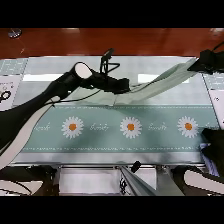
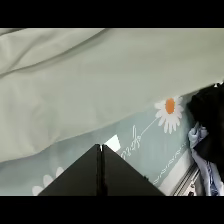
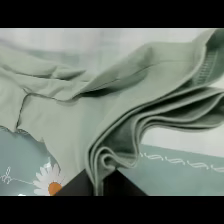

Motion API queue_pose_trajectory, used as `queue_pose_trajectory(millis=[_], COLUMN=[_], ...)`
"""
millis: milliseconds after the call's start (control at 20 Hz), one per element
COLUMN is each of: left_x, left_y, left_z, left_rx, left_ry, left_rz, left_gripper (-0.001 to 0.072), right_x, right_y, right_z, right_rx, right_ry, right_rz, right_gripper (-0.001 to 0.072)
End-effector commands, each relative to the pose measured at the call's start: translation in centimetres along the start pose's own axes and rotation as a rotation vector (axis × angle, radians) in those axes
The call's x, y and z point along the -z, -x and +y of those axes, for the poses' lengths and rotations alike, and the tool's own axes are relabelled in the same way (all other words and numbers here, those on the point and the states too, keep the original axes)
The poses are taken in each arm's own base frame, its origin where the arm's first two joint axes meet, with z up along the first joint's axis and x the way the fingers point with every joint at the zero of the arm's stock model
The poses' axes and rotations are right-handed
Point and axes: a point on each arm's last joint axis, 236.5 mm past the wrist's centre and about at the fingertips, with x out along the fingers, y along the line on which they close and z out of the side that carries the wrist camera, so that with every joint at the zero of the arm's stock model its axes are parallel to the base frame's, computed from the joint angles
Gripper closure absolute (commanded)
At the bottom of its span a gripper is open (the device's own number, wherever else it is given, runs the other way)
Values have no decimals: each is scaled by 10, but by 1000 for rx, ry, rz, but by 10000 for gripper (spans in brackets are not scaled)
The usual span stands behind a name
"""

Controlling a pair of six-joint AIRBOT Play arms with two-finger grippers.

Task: Fold the shirts.

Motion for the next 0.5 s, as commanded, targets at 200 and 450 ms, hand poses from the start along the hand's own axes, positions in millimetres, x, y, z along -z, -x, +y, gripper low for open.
queue_pose_trajectory(millis=[200,450], left_x=[44,60], left_y=[-73,-108], left_z=[-1,-15], left_rx=[29,87], left_ry=[138,283], left_rz=[69,57], left_gripper=[681,681], right_x=[18,23], right_y=[32,48], right_z=[19,29], right_rx=[14,20], right_ry=[22,40], right_rz=[-2,-31], right_gripper=[680,679])
